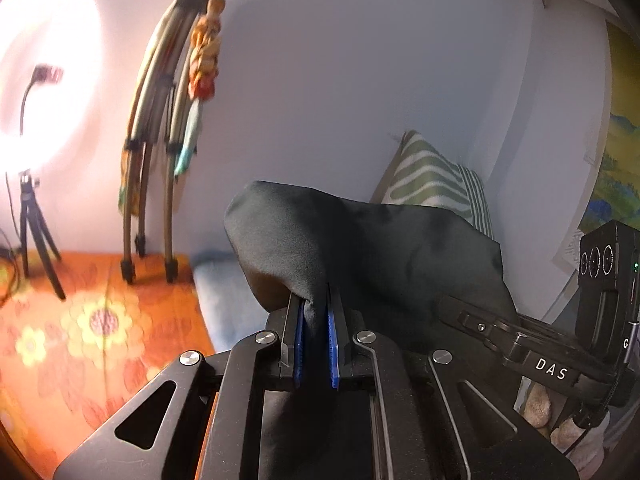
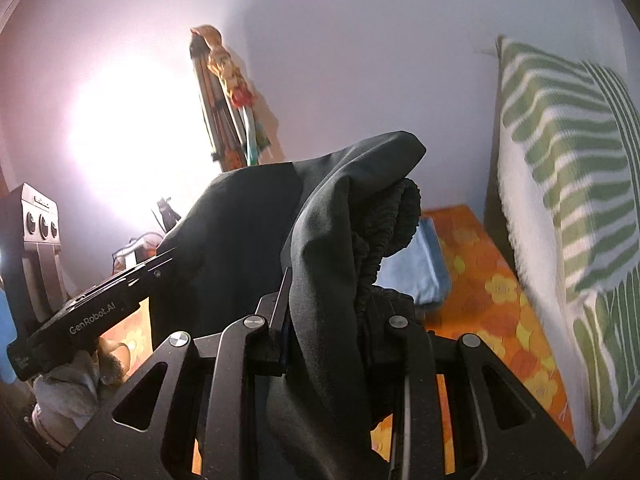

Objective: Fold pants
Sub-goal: 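Lift the bundle end with both grippers and fold it over the rest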

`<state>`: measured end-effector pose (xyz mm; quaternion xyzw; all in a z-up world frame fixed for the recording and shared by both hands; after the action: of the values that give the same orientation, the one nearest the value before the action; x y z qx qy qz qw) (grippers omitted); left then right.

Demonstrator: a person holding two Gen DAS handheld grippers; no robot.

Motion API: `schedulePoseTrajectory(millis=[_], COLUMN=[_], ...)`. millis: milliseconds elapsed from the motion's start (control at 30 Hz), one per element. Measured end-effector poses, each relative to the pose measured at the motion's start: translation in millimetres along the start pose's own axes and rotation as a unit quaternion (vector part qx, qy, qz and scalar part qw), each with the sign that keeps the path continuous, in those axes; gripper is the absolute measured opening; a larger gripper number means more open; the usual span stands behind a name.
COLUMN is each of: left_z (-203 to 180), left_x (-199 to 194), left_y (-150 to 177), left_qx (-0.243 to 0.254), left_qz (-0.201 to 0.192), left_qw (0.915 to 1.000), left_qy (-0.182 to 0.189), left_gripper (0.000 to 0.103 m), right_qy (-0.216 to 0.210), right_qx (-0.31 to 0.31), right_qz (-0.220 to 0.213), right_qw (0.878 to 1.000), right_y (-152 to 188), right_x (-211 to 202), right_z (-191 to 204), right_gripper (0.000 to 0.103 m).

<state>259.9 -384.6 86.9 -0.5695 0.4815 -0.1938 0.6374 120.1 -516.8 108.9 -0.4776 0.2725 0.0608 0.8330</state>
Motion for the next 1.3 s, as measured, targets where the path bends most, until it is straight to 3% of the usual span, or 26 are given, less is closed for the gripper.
schedulePoseTrajectory(millis=[300, 633, 1033, 1300], left_z=[14.4, 48.6, 79.0, 90.5], left_x=[35.0, 106.7, 193.9, 223.8], left_y=[-26.9, -30.7, -3.9, 14.4], left_qx=[0.006, 0.002, 0.009, 0.018], left_qz=[-0.009, 0.008, 0.054, 0.086], left_qw=[0.9998, 0.9991, 0.9966, 0.9928], left_qy=[-0.017, -0.042, -0.062, -0.082], left_gripper=[0.008, 0.008, 0.008, 0.008], right_qy=[0.005, 0.012, 0.016, 0.027], right_qx=[-0.024, -0.021, 0.015, 0.036], right_qz=[-0.001, 0.024, 0.074, 0.108], right_qw=[1.0, 0.999, 0.997, 0.993], right_y=[-43.2, -77.4, -78.6, -66.2], right_x=[42.5, 123.6, 227.1, 271.7], right_z=[7.1, -14.1, -70.4, -102.1], right_gripper=[0.027, 0.027, 0.027, 0.027])
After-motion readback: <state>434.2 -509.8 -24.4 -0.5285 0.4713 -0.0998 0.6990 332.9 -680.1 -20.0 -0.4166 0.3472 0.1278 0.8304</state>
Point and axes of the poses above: each gripper's, at about its wrist camera, not at the fingertips, and x roughly the way its jaws point, z to its left, y to its underside, the point moved 2 cm from there along x, roughly the way its jaws point, and after that the axes turned 14 degrees about x, right-handed, at the moved point
